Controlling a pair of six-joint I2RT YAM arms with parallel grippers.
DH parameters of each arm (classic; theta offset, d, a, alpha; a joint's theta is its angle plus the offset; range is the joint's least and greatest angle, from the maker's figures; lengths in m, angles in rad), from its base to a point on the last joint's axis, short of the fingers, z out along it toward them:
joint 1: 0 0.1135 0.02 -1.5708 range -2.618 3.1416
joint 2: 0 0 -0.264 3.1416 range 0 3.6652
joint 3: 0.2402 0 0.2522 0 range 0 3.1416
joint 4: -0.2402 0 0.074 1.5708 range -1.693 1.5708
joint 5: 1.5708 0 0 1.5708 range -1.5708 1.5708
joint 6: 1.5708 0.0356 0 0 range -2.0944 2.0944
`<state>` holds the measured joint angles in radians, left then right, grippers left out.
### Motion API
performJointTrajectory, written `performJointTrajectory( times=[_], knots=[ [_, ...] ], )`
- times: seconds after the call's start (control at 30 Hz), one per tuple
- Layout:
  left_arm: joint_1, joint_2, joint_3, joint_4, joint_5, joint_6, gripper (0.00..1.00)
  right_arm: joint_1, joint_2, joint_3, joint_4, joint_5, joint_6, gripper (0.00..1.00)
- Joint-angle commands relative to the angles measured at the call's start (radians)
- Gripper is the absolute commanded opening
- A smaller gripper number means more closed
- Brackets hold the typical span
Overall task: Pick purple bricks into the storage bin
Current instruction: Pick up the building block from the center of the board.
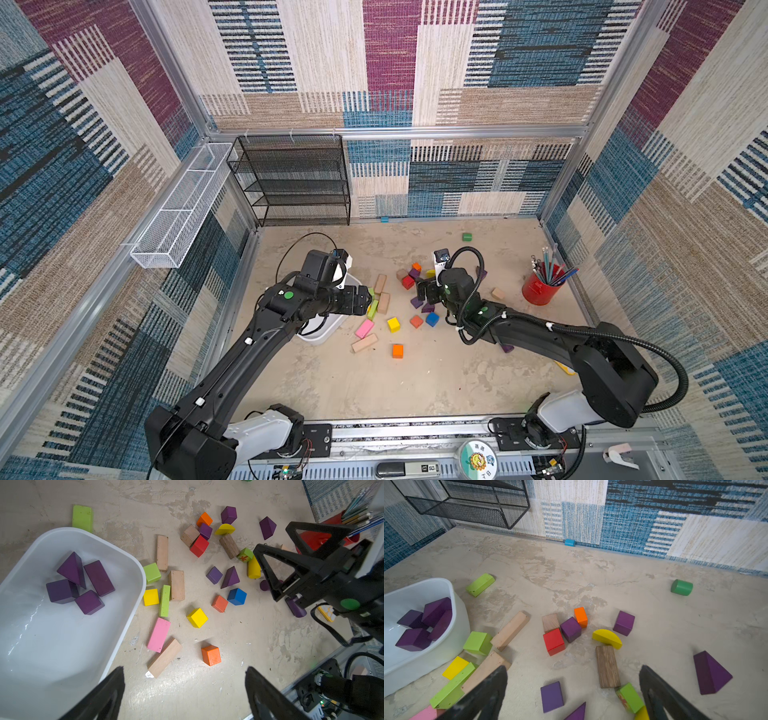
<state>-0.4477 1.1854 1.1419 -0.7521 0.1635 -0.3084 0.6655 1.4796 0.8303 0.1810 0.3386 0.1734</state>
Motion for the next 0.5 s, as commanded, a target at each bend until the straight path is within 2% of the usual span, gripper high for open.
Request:
performJointTrajectory(
  times=[0.0, 0.27, 0.47],
  knots=[
    [0.000, 0.002, -0.005, 0.023, 0.032, 0.008, 0.91, -0.015, -0.006, 0.037, -0.124, -0.070, 0.082, 1.00],
    [-0.002, 0.024, -0.005, 0.023, 0.050, 0.006, 0.89, -0.015, 0.089, 0.195, -0.388, -0.160, 0.124, 0.98],
    [-0.002, 0.027, -0.004, 0.020, 0.053, 0.008, 0.89, -0.015, 0.145, 0.274, -0.492, -0.228, 0.104, 0.95]
  ],
)
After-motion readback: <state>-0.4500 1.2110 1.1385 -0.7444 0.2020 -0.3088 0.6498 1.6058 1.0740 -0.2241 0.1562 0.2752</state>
